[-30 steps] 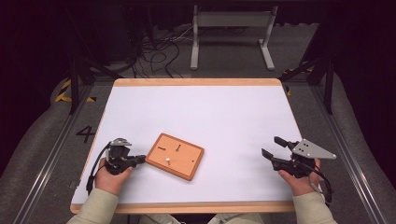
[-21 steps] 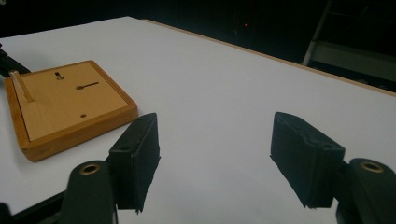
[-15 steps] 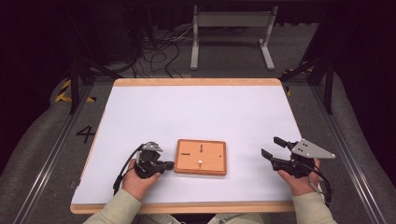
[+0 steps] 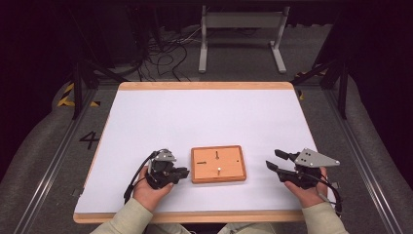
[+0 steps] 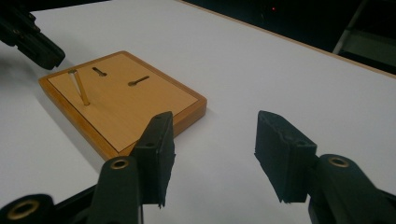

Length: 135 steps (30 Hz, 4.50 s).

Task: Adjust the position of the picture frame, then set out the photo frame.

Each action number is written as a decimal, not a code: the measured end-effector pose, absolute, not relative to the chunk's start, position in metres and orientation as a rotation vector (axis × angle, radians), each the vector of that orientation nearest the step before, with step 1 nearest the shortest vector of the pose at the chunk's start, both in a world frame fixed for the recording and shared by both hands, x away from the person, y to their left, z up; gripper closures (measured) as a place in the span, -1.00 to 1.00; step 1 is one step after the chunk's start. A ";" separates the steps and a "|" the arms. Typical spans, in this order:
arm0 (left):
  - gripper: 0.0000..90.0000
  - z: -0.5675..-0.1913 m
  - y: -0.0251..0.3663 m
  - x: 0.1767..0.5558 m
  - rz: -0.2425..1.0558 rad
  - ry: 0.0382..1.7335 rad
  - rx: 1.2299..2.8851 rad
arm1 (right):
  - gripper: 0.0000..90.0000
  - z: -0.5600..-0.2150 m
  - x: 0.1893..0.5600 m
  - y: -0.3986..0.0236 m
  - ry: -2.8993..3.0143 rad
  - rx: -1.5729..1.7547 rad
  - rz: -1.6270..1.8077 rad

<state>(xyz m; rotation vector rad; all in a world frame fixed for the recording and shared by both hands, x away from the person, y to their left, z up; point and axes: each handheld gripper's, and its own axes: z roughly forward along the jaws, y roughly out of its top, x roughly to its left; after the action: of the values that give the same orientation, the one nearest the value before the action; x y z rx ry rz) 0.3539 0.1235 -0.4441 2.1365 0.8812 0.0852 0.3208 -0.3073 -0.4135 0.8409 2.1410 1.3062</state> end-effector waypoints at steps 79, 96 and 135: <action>0.86 -0.452 0.020 0.318 0.679 0.013 2.235 | 0.08 -0.414 0.318 -0.292 2.207 0.798 1.300; 0.86 -0.454 0.019 0.312 0.740 -0.036 2.233 | -0.26 -0.394 0.339 -0.274 2.298 0.930 1.311; 0.59 -0.442 0.037 0.317 0.559 0.030 2.217 | -0.39 -0.434 0.428 -0.217 2.720 1.120 1.347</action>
<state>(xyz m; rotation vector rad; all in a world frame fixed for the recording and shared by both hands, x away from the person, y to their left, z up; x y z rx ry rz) 0.3166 0.0370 -0.4424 2.2173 0.0295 0.5589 0.4278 -0.2168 -0.4337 1.1203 2.7205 1.3467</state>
